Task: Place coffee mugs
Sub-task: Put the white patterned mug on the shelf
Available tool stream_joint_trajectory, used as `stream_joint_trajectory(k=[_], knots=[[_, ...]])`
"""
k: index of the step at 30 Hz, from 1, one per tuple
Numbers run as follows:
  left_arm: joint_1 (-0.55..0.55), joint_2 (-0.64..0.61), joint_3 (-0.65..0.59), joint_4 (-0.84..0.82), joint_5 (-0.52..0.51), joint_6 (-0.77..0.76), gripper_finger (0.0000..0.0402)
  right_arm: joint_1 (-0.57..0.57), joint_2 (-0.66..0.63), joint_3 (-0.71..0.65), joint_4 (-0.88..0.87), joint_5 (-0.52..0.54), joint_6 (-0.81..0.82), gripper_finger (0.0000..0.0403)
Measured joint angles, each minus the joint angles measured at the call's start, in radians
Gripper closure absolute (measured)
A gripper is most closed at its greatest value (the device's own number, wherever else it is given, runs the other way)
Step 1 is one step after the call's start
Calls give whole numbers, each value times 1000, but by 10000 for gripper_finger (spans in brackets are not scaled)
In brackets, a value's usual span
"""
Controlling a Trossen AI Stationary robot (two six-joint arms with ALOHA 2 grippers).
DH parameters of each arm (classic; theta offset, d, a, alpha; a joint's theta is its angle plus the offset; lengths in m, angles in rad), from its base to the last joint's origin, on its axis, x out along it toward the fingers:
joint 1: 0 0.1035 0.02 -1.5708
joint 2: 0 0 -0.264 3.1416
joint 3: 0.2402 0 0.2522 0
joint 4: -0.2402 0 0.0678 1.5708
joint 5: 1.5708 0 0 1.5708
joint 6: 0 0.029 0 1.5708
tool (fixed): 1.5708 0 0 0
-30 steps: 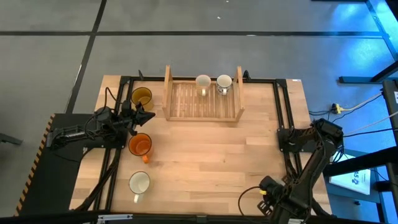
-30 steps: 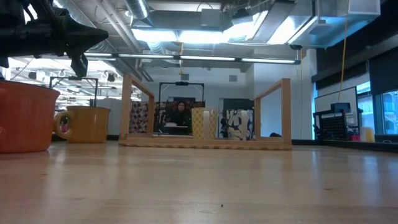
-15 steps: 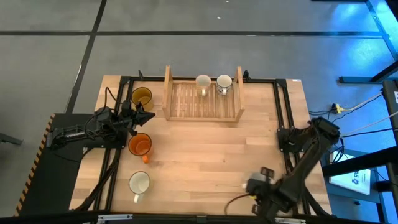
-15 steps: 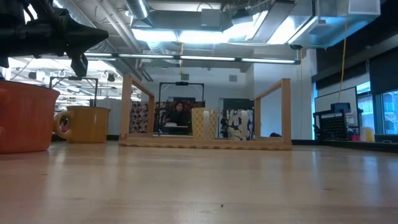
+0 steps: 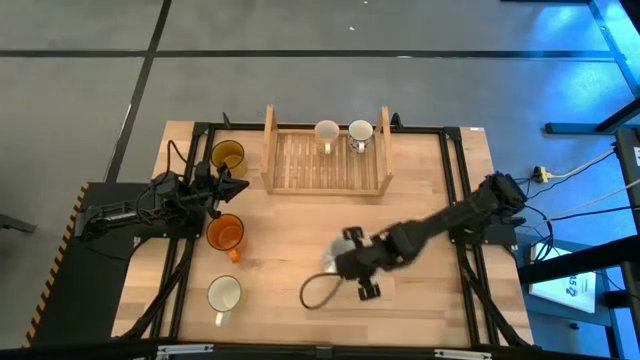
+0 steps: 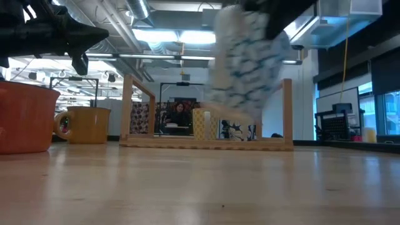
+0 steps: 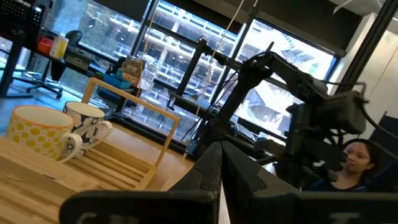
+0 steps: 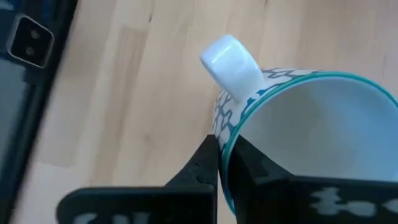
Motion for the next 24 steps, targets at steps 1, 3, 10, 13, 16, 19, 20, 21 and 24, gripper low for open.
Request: stream_joint_trajectory(k=[1,3,10,13,16,19,20,21,24], knots=[[0,0,0,0,3,0,398,-23,12,12,-11,-14,-64,401],[0,0,0,-2,5,0,398,-63,38,46,-37,-35,-175,401],[0,0,0,-18,5,2,398,-165,141,179,-174,-30,-445,401],[0,0,0,-35,5,-3,398,-197,168,207,-193,-19,-515,401],[0,0,0,-35,4,-6,398,-221,185,208,-197,-34,-553,402],[0,0,0,-36,4,-6,398,-235,204,207,-232,-46,-567,402],[0,0,0,-36,4,-6,398,-241,211,207,-254,-47,-573,402],[0,0,0,-38,4,-6,398,-244,214,207,-267,-48,-587,402],[0,0,0,-36,4,-6,398,-246,228,207,-284,-56,-621,402]])
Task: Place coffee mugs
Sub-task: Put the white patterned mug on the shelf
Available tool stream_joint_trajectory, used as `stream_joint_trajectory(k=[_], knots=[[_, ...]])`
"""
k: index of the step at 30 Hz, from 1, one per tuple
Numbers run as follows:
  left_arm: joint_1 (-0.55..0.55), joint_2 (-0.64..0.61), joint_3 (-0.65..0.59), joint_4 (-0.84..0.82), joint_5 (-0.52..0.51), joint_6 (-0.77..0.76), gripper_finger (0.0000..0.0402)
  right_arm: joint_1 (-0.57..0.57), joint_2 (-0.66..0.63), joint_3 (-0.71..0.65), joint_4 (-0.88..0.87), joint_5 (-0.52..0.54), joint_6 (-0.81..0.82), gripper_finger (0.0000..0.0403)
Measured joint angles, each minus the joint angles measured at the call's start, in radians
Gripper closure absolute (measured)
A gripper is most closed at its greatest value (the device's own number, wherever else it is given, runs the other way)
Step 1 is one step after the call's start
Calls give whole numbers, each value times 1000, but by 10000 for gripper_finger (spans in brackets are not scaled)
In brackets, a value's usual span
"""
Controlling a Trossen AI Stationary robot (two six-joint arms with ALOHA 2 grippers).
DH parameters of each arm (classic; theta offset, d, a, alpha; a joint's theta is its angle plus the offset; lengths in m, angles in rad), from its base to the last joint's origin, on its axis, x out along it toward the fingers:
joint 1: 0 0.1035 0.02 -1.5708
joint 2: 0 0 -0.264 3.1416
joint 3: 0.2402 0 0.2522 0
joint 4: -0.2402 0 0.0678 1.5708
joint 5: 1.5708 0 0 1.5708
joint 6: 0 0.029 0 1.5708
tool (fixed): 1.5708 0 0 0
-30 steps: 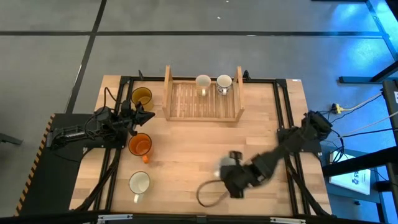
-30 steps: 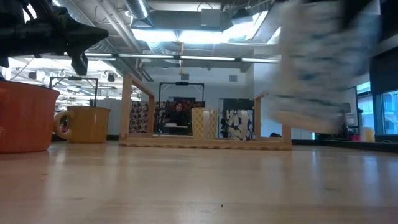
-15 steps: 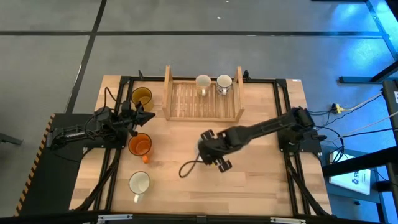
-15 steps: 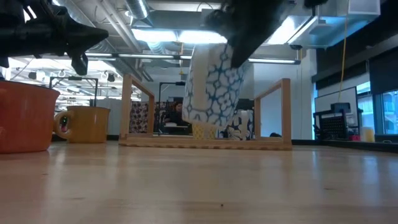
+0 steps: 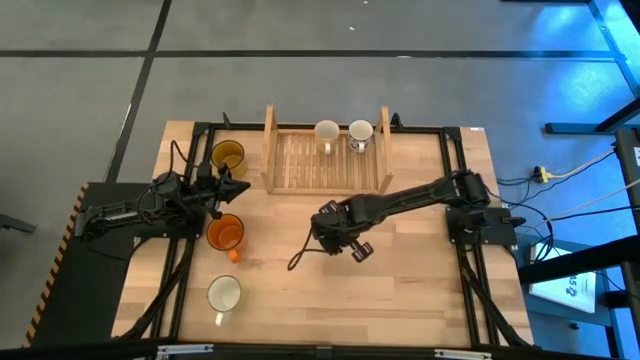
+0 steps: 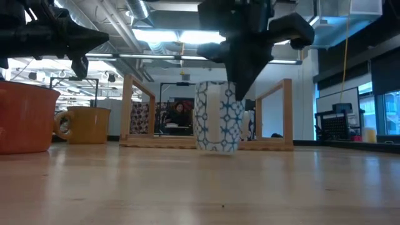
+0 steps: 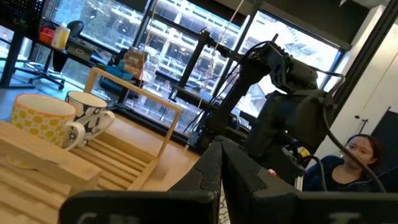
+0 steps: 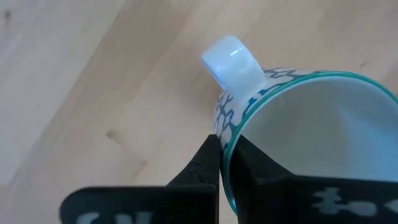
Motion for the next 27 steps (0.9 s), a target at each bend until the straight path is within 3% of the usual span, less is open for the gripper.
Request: stream_joint_trajectory(k=[7,13,17,23,25,27], knots=[[0,0,0,6,-2,0,398,1,15,1,25,-2,-16,388],[0,0,0,8,-2,0,398,2,17,5,36,143,40,327],[0,0,0,7,-1,0,398,8,17,43,13,178,73,277],[0,0,0,7,-1,-2,398,24,17,210,-124,201,437,220],[0,0,0,7,-1,-2,398,31,17,271,-171,176,656,210],[0,0,0,7,-1,-3,398,38,16,322,-206,145,978,205]])
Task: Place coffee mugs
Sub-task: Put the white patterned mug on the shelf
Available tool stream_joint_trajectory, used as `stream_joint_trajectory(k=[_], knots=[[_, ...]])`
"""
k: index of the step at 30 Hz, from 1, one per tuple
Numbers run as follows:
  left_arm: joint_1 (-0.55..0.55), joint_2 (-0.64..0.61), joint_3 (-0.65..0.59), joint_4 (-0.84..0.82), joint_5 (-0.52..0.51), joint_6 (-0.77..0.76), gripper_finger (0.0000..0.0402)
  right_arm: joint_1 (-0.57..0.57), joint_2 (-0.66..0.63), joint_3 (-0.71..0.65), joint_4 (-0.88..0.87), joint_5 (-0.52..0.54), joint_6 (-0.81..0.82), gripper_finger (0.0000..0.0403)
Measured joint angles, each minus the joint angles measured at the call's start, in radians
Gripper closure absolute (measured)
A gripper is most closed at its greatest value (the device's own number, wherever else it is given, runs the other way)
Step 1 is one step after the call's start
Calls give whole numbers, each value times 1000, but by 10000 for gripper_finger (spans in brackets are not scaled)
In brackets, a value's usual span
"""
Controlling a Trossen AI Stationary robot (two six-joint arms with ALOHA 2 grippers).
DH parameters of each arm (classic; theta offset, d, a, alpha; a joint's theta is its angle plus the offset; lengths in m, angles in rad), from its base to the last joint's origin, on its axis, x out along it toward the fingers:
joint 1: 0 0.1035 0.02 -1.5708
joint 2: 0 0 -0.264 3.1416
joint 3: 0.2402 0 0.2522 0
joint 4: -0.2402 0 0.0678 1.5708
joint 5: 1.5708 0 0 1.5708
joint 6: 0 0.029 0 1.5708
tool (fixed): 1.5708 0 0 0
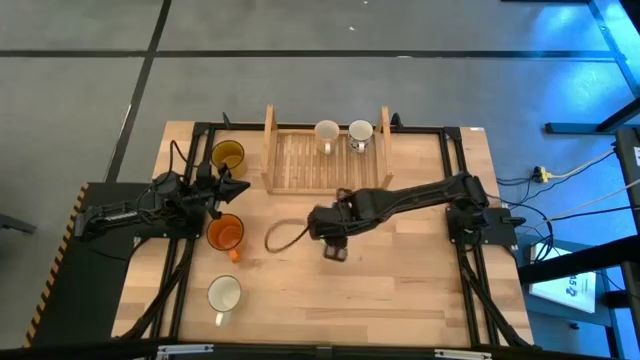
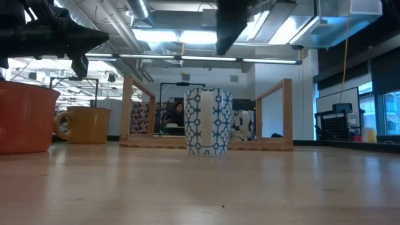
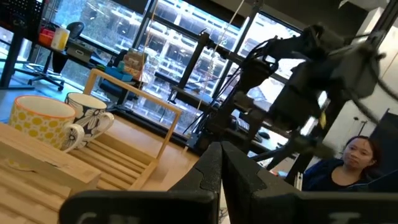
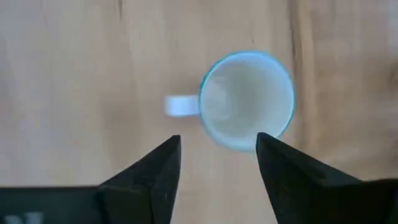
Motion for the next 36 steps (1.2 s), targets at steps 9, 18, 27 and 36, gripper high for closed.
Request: stream_joint_trajectory(k=[9,18,27,36], knots=[[0,0,0,0,-78,-182,398,75,16,26,87,8,851,203],[0,2,0,-9,-78,-183,398,169,143,23,93,341,1239,203],[0,4,0,-10,-75,-183,398,203,252,23,49,459,1368,203],[0,4,0,-17,-76,-183,398,201,324,23,52,527,1363,203]])
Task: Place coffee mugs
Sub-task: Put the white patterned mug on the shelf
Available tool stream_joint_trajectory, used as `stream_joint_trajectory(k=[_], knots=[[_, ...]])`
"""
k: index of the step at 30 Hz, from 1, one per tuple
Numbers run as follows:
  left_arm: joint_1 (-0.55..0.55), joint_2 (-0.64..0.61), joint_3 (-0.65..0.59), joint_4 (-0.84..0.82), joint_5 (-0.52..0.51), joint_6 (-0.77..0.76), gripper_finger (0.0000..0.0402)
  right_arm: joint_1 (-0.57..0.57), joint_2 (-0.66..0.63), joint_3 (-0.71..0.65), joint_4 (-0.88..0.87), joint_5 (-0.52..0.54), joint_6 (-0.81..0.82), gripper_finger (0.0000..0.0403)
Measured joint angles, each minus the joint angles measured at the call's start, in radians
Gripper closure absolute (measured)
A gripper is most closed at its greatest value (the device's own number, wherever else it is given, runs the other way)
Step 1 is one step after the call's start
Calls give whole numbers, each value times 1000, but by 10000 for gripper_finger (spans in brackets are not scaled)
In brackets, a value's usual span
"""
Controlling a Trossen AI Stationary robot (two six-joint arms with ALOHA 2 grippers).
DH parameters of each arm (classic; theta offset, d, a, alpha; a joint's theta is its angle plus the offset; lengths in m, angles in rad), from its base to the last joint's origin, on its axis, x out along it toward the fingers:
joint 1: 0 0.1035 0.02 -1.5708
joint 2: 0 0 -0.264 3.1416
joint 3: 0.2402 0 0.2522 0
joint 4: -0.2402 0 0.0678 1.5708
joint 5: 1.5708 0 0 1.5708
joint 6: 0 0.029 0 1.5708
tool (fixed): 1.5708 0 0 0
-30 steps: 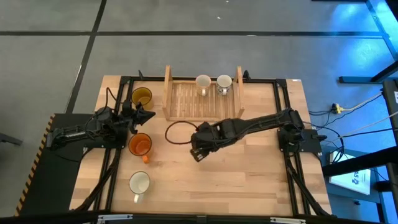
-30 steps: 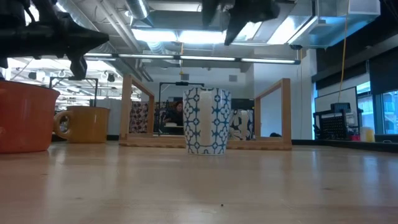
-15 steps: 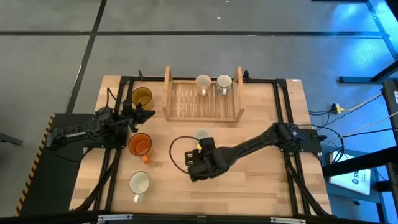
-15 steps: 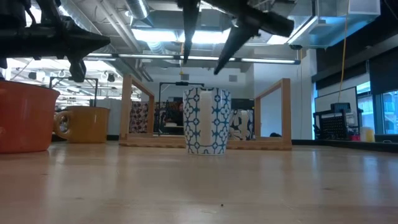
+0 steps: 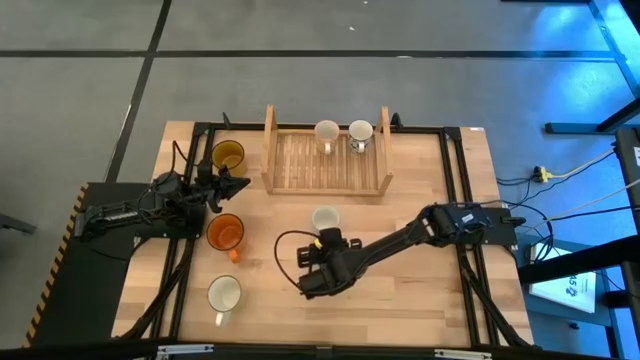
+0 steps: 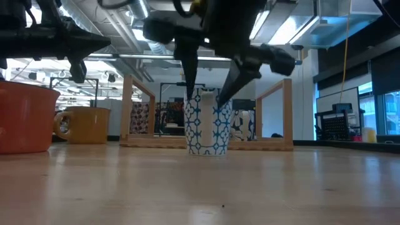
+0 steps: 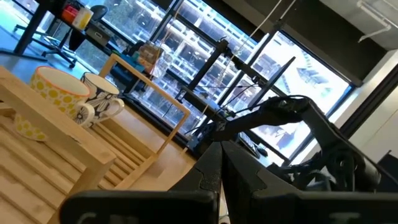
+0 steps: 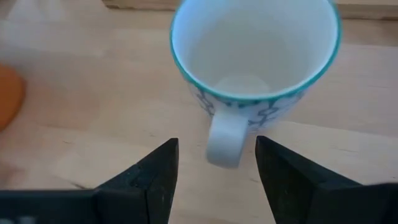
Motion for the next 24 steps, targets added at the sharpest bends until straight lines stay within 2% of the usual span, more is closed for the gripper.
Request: stream_joint_trajectory(k=[6,12,20,24], knots=[[0,0,0,0,0,0,398,7,36,0,10,30,0,212],[0,0,0,-2,-1,0,398,4,54,-5,18,123,-2,272],[0,0,0,-9,-2,1,398,-8,53,-19,5,132,-7,359],[0,0,0,-9,-2,1,398,-8,53,-19,5,132,-14,362]])
